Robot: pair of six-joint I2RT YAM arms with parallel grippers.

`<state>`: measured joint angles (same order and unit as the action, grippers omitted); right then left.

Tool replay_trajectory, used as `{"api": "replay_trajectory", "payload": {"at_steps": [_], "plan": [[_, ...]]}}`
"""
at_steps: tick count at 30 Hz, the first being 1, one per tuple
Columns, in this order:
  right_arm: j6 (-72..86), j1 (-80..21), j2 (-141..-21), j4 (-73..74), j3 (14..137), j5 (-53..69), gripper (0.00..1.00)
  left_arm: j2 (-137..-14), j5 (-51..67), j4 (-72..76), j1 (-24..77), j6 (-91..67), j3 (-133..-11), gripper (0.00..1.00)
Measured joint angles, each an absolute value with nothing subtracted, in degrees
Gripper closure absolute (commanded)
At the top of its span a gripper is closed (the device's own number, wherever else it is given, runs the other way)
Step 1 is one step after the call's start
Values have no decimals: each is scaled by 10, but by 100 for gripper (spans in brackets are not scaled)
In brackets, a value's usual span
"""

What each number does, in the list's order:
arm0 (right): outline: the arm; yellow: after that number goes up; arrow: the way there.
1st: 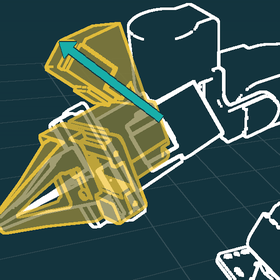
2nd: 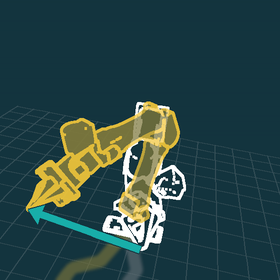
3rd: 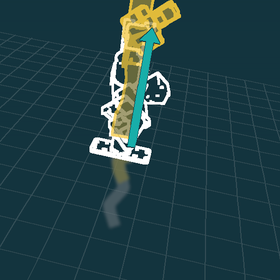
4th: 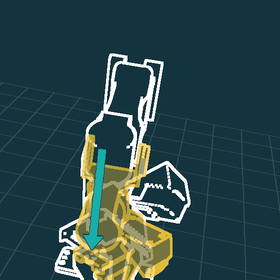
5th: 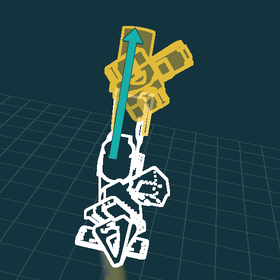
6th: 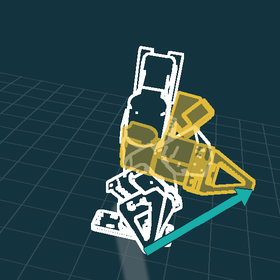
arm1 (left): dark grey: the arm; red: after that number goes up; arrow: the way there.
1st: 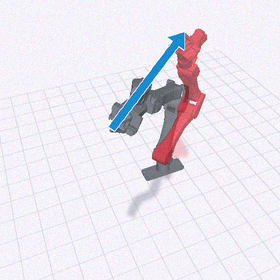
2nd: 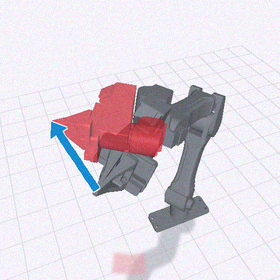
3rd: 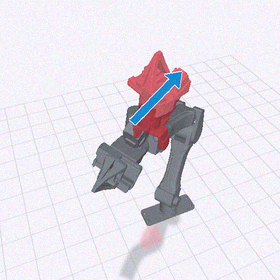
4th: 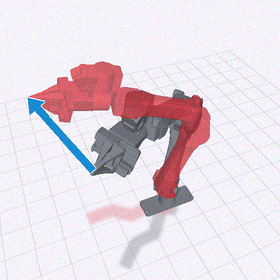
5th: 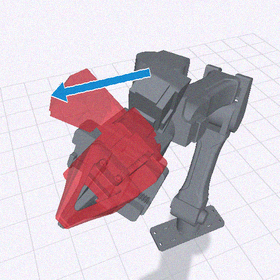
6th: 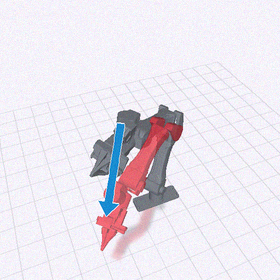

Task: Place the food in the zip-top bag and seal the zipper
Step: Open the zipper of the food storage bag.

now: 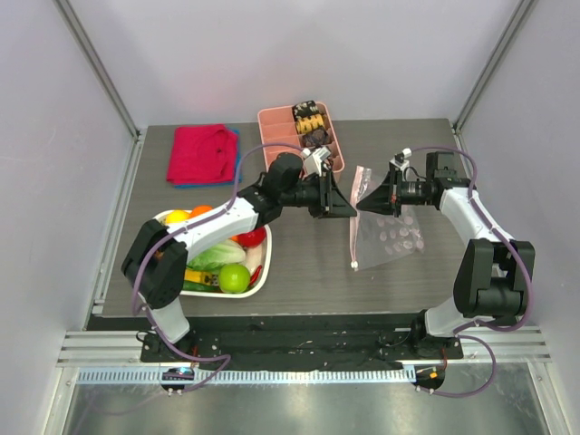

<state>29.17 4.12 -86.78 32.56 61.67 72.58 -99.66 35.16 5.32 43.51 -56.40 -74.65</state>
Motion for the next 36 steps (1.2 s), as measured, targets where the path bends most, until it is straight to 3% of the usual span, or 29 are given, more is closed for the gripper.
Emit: {"api": "replay_trajectory", "payload": {"at_steps": [9,19,36], "plan": [[293,41,-867,325,610,729,99,-997,356,65,435,-567,-743,67],[297,41,-866,321,608,742,99,-997,363,77,435,-569,-718,73],[300,41,-866,317,607,747,99,-987,378,100,427,-583,-690,68]]}}
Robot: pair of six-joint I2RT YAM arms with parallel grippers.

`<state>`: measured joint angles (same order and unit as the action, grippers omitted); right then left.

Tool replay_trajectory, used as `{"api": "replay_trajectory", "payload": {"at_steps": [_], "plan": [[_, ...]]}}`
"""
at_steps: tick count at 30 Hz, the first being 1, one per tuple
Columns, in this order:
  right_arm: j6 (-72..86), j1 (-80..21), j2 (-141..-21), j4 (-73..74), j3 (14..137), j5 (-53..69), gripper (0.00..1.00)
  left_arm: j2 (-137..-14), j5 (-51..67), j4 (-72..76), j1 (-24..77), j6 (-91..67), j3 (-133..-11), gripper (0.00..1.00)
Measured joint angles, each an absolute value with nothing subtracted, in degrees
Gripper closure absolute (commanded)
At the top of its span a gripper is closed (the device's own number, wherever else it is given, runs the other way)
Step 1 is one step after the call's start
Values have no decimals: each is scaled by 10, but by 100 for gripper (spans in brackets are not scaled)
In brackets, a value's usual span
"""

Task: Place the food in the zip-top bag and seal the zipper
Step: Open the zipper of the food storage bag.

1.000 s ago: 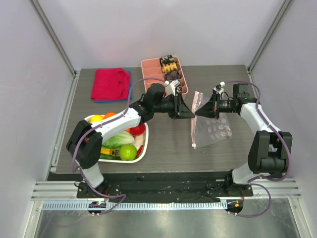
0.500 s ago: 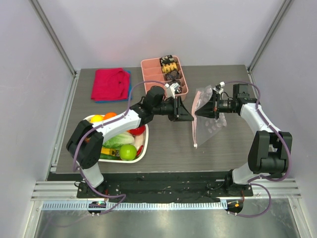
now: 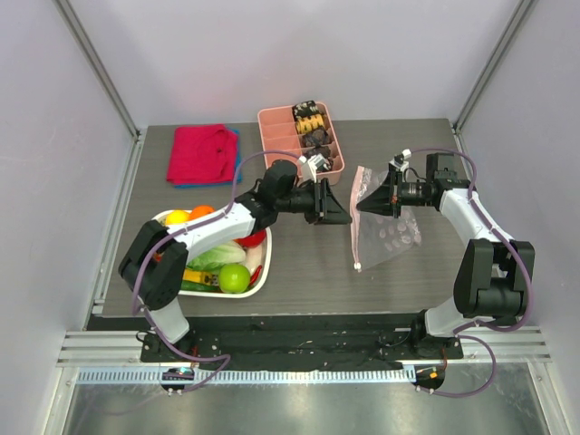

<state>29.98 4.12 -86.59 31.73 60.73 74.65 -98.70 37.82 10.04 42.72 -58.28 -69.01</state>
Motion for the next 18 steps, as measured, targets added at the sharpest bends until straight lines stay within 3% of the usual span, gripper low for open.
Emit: {"api": "replay_trajectory", "payload": {"at_steps": [14,18], "plan": [[304,26,-858,315,603,745,98,-988,371,93,428,-582,-704,69],[308,19,-849,310,601,745,99,-991,365,85,429,-580,-718,77]]}}
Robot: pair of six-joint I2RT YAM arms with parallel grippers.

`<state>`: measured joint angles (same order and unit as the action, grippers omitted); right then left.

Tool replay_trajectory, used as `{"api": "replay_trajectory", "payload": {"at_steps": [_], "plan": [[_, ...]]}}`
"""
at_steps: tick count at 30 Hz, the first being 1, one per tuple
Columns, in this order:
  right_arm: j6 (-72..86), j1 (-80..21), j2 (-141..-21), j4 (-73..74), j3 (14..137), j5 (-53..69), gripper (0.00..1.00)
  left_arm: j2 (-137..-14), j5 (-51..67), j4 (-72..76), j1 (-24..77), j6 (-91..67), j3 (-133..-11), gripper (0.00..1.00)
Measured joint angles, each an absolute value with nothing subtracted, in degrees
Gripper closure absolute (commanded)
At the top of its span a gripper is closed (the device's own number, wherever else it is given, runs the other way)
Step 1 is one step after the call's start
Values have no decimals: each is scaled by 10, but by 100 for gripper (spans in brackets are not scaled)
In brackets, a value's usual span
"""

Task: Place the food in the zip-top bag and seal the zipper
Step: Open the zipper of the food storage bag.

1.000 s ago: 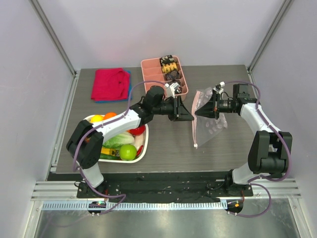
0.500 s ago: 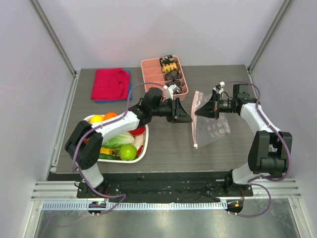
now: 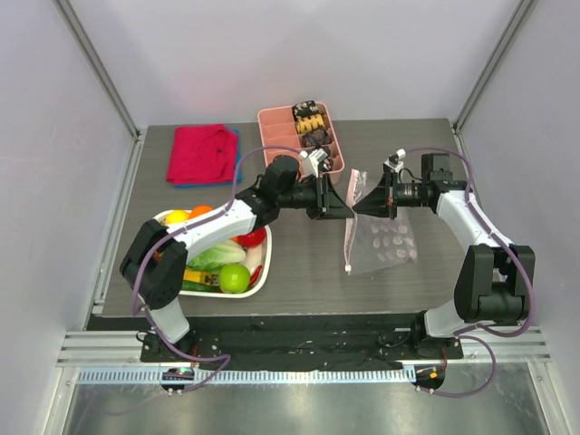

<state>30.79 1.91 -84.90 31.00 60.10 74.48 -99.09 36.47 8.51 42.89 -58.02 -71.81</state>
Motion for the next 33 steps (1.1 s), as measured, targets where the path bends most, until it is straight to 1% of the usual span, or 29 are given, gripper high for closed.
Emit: {"api": "replay_trajectory", "payload": {"at_steps": [2,3,4,5,6,8,9,11,14,17,18,21,23,28,31,33], "plan": [[308,19,-849,308,601,744,99,-993,361,81,429,-578,-720,82],[309,19,-849,308,601,744,99,-993,360,79,429,-578,-720,91],[309,19,-849,308,601,744,94,-993,359,77,429,-576,-720,95],[309,19,-849,308,601,744,88,-993,358,74,429,-575,-720,100],[308,19,-849,308,601,744,66,-993,356,68,429,-569,-721,100],[302,19,-849,309,601,739,43,-993,354,57,426,-562,-721,100],[300,19,-849,314,603,735,25,-993,349,48,424,-559,-721,100],[271,20,-851,352,625,712,17,-991,337,20,419,-548,-721,100],[198,14,-856,432,693,649,16,-985,318,-19,408,-538,-721,100],[138,-11,-850,470,757,573,19,-974,300,-48,401,-541,-721,100],[120,-31,-842,476,767,544,23,-972,295,-51,400,-546,-722,100],[83,-97,-816,496,769,474,30,-971,286,-57,400,-560,-726,100],[61,-132,-809,508,769,441,32,-971,285,-57,400,-571,-727,100],[32,-161,-821,517,771,367,35,-971,288,-49,400,-599,-727,100],[22,-178,-837,515,775,326,39,-971,295,-37,400,-614,-726,100],[18,-192,-845,514,775,305,44,-971,300,-26,400,-622,-726,100]]}}
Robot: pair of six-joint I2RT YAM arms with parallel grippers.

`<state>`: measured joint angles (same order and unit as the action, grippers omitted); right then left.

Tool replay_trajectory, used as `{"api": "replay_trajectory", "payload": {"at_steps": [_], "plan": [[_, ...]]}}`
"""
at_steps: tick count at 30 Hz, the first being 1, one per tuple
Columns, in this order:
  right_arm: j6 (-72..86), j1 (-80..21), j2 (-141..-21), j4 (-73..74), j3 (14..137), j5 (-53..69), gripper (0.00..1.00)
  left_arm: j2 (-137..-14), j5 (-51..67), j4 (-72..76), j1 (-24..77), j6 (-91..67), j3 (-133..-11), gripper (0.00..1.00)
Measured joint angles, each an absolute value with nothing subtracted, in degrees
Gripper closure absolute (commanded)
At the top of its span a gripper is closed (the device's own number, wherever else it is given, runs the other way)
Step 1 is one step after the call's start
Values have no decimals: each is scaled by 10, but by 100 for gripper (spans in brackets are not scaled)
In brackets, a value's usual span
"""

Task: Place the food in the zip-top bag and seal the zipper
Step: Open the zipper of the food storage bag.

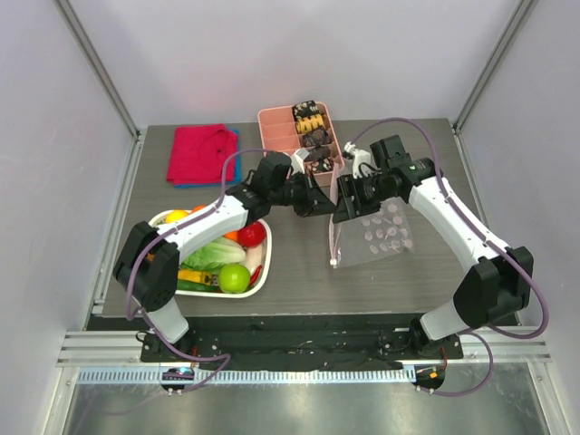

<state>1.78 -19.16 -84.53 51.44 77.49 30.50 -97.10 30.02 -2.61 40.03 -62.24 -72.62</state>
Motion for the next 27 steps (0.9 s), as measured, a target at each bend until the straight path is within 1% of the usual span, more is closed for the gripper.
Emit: {"api": "replay_trajectory", "payload": {"at_steps": [1,4,5,7,8,9,10,11,15,19,23,25,27], "plan": [[16,-196,-849,514,775,298,46,-971,300,-24,400,-624,-726,100],[17,-204,-853,510,775,285,58,-971,300,-20,399,-629,-723,100],[16,-206,-853,510,775,283,67,-971,300,-18,399,-629,-722,100],[17,-206,-853,510,775,277,74,-971,300,-14,398,-630,-719,100],[18,-206,-853,510,775,271,81,-971,301,-13,397,-629,-717,100],[18,-206,-853,509,775,264,85,-971,301,-13,396,-628,-715,100],[17,-206,-853,507,775,256,94,-970,301,-14,393,-626,-710,100],[17,-205,-853,507,775,249,98,-968,301,-18,390,-621,-706,100],[13,-198,-848,509,775,226,99,-960,283,-82,375,-566,-699,100],[5,-158,-830,526,776,229,99,-950,221,-173,352,-482,-710,100],[-11,-95,-818,555,787,265,99,-950,168,-240,341,-411,-733,100],[-20,-87,-816,569,790,283,98,-950,148,-255,349,-382,-748,99],[-29,-85,-813,584,790,299,99,-950,134,-267,354,-360,-757,96]]}}
